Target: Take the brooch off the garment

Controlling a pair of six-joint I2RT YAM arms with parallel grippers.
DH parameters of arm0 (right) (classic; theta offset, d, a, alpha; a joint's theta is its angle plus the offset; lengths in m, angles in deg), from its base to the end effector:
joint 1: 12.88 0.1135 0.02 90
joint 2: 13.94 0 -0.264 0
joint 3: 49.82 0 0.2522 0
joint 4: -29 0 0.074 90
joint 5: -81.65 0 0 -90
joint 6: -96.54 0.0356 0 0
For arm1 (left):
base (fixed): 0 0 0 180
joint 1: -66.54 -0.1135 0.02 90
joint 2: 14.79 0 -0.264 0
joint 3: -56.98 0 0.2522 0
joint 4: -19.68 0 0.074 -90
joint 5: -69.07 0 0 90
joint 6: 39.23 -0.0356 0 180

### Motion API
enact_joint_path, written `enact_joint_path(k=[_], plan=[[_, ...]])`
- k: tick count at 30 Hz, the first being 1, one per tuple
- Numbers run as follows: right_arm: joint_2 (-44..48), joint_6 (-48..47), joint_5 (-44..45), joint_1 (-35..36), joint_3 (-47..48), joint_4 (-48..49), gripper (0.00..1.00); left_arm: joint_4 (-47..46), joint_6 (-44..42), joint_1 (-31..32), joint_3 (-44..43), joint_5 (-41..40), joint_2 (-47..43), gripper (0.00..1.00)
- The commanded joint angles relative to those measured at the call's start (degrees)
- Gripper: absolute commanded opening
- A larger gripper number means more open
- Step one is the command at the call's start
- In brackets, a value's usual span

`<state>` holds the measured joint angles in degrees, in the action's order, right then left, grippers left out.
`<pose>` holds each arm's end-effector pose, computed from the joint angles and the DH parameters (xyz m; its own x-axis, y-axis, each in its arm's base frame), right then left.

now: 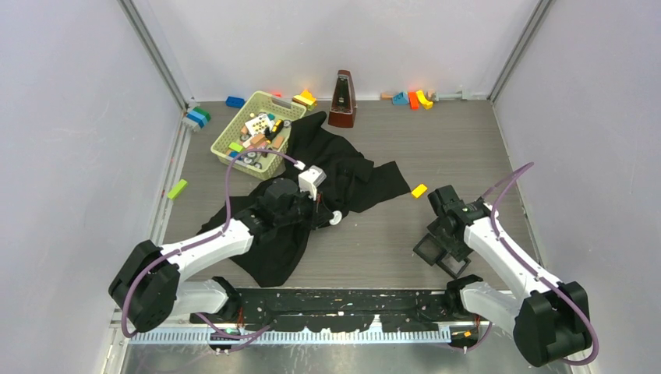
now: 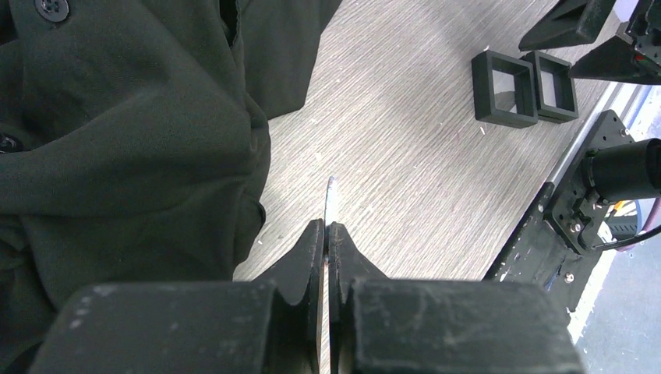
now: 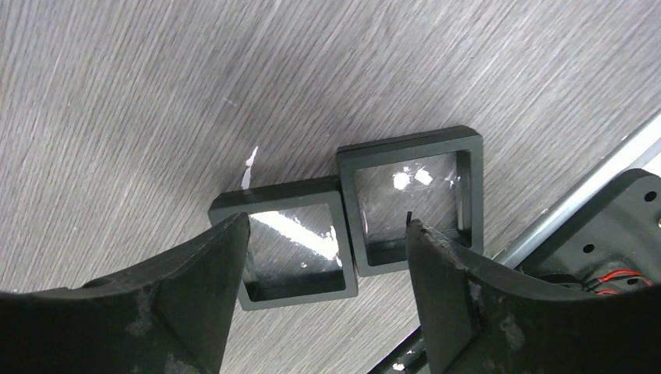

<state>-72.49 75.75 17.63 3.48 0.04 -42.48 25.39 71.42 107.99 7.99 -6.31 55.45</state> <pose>0.1480 0.0272 0.1962 -0.5052 0.7276 -0.4641 0.8195 0.5731 0.0064 0.1908 -0.1805 0.2214 -0.6033 0.0776 -0.7937 0.6373 0.6451 -0.4214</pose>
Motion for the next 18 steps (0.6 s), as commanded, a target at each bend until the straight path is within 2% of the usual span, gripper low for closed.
enact_joint_path(k=[1, 7, 18], plan=[[-0.6, 0.5, -2.1, -0.2, 1.9, 2.0, 0.73, -4.2, 0.2, -0.1, 0.3, 1.2, -0.2, 0.0], [-3.2, 2.8, -0.8, -0.2, 1.8, 0.9, 0.59, -4.0, 0.1, -0.1, 0.0, 1.6, 0.4, 0.0], [-5.1, 3.2, 7.5, -1.5, 2.9, 1.4, 0.57, -4.1, -0.1, -0.1, 0.0, 1.9, 1.1, 0.0]])
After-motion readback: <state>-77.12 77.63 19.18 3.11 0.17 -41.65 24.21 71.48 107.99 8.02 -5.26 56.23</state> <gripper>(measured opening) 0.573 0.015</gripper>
